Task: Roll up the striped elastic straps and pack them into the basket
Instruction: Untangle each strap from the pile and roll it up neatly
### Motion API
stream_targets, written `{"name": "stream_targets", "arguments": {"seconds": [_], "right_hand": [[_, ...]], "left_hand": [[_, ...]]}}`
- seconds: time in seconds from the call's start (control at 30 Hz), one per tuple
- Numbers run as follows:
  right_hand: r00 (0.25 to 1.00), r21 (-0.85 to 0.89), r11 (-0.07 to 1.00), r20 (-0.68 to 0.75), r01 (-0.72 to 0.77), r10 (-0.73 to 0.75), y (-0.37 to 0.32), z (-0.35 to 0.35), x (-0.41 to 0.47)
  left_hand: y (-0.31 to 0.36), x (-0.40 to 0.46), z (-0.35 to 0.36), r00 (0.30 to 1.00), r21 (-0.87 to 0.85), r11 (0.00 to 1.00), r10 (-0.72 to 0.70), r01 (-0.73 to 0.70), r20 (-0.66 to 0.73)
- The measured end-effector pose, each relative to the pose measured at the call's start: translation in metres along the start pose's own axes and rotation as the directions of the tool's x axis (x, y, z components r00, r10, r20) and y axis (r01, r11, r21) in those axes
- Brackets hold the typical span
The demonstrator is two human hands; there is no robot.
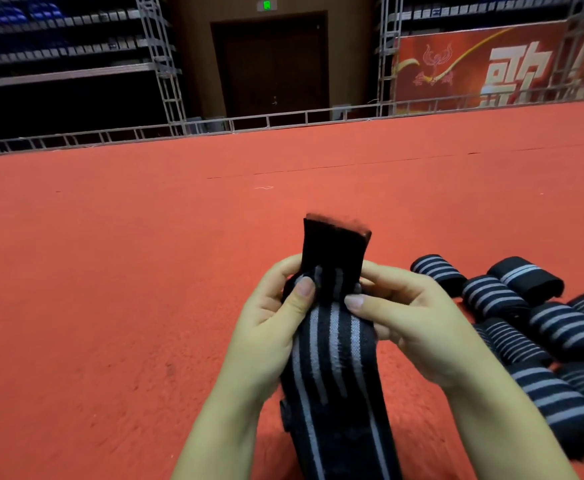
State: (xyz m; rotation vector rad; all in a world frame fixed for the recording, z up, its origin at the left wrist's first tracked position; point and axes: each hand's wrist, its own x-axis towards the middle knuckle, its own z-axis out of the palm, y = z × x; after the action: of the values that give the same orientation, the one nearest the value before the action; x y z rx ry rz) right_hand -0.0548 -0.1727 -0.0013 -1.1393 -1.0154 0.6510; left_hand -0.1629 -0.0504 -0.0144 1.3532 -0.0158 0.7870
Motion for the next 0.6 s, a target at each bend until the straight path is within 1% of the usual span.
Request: {"name": "stream_targets", "arguments": {"seconds": [0.07,0.13,0.17,0.27,0.33,0.5,0.6], "right_hand": [[0.999,0.104,0.995,-0.036,0.013,-0.01,-0.002,0.004,0.0],[0.997,0.239,0.971,-0.066,-0.021,0.038,-0.007,0.005,-0.001],[0.996,0.28,0.959,-0.072,-0.037,0.06,-0.009,0.004,-0.003],[0.994,0.282,0.957,-0.058,-0.074,0.095,-0.008,0.001,-0.002],[0.993,0.306,0.949,-0.062,-0.079,0.103,-0.006,0.002,-0.001],[0.987,0.38,0.918,-0.071,-0.109,0.146,-0.001,0.011,-0.003],[0.985,0.292,0.95,-0.097,-0.11,0.144,0.004,0.016,-0.004]], "left_hand": [[-0.001,0.002,-0.002,0.998,-0.105,0.993,-0.052,0.055,0.029],[-0.003,0.001,-0.002,0.993,-0.193,0.975,-0.103,0.114,0.066],[-0.003,0.0,-0.002,0.99,-0.196,0.972,-0.119,0.132,0.076],[-0.002,-0.001,-0.003,0.984,-0.134,0.977,-0.152,0.164,0.09],[0.001,0.001,-0.004,0.987,-0.105,0.983,-0.144,0.151,0.07],[0.001,0.002,0.0,1.0,0.115,0.993,-0.024,0.025,-0.012],[0.0,-0.002,-0.001,1.0,0.261,0.965,0.019,-0.019,0.004]]}}
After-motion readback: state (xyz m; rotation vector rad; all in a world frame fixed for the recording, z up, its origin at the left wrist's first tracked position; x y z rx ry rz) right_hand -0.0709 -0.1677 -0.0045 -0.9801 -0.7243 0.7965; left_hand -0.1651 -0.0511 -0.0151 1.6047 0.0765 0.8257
